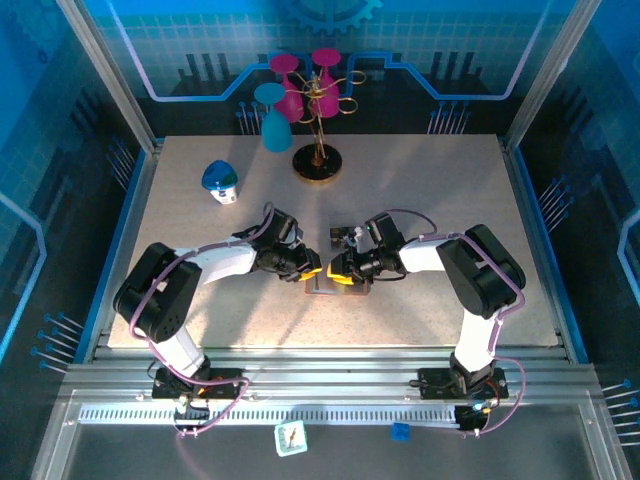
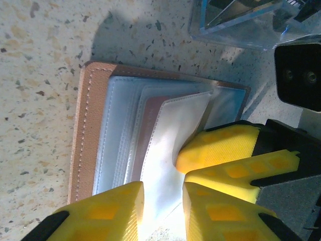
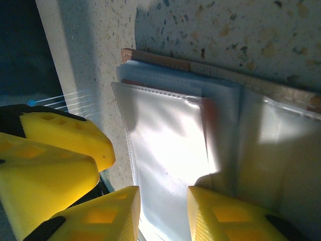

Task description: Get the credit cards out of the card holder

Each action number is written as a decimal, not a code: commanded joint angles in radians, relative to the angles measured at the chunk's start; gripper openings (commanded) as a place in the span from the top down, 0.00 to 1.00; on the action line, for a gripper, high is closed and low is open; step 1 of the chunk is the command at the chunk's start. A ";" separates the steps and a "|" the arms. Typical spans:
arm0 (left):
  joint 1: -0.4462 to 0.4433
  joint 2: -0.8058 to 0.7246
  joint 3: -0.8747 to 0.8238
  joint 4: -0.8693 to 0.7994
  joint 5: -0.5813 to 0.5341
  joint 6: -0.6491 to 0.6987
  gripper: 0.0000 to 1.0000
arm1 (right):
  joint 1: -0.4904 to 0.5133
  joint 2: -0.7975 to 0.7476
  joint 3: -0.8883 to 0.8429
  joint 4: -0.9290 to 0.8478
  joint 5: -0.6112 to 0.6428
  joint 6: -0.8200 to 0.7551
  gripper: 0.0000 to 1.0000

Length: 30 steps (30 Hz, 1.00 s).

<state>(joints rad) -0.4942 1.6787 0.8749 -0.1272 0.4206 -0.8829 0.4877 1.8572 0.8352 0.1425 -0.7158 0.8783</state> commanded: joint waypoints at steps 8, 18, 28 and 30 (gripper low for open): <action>-0.013 0.052 0.001 0.021 0.019 -0.025 0.71 | -0.013 0.001 -0.023 -0.036 0.008 0.013 0.69; -0.020 0.062 -0.001 0.050 0.032 -0.043 0.74 | -0.014 0.001 -0.024 -0.036 0.008 0.014 0.69; -0.027 0.073 0.004 0.064 0.038 -0.050 0.79 | -0.014 -0.013 -0.026 -0.037 0.005 0.017 0.69; -0.027 0.071 0.004 0.063 0.036 -0.049 0.79 | -0.013 -0.031 -0.028 -0.034 0.007 0.020 0.69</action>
<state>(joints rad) -0.5137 1.7386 0.8745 -0.0711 0.4286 -0.9188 0.4873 1.8553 0.8333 0.1440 -0.7155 0.8837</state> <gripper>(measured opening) 0.209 0.306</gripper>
